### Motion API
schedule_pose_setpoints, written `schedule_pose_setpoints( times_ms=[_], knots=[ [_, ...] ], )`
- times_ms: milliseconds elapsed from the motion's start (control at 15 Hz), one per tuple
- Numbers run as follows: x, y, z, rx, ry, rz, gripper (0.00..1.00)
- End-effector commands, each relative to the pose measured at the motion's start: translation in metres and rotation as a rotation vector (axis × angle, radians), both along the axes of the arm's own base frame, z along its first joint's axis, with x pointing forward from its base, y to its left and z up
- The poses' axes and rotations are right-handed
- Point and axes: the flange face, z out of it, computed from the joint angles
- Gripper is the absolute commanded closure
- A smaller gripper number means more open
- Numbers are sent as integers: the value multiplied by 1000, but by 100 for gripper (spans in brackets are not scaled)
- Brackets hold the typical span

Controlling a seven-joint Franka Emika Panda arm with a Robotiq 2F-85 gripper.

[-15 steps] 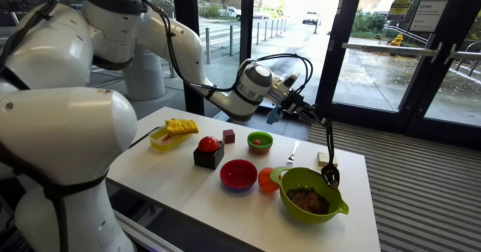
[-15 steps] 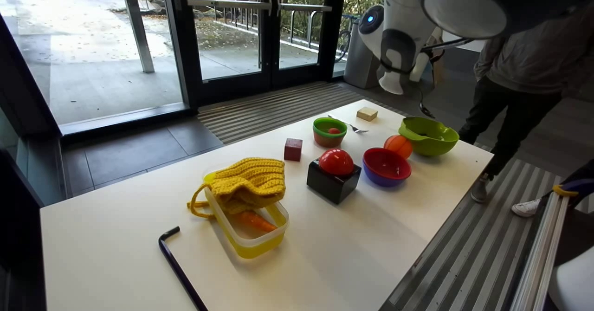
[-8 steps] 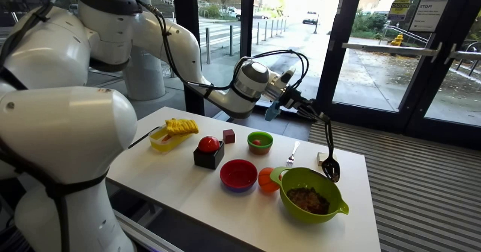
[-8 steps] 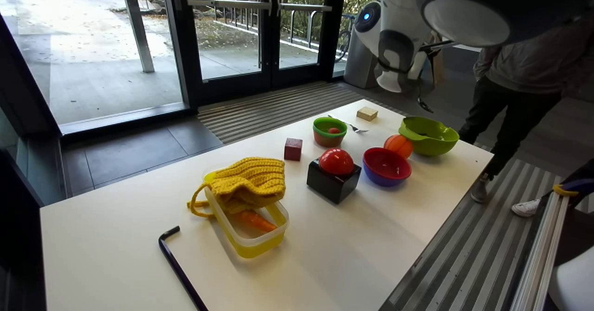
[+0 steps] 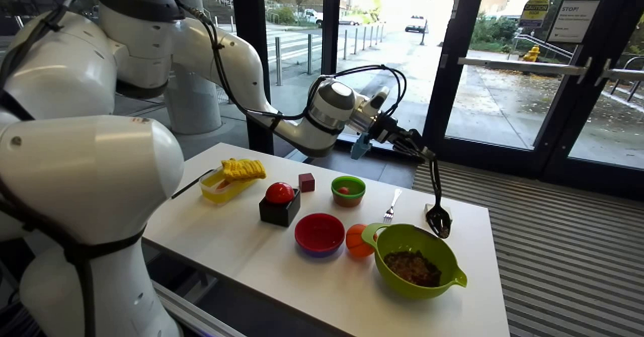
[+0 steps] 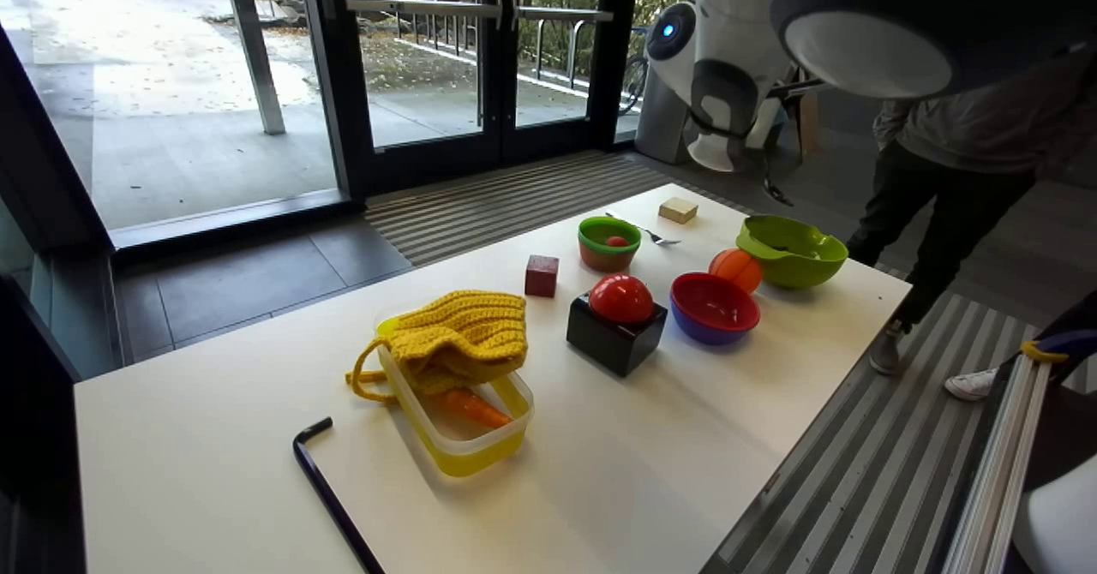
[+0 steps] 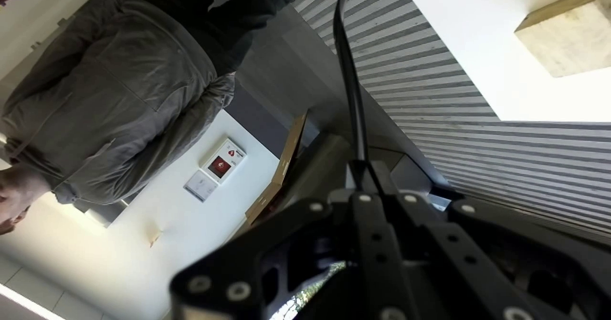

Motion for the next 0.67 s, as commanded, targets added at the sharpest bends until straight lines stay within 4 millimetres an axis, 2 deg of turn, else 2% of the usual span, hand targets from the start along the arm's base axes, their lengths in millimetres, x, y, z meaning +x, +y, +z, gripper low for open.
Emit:
schedule_pose_setpoints(
  times_ms=[0,600],
  knots=[
    [-6,0,17,-7,-18,-17,99],
    [-20,-1,36,40,-89,-56,99]
  ],
)
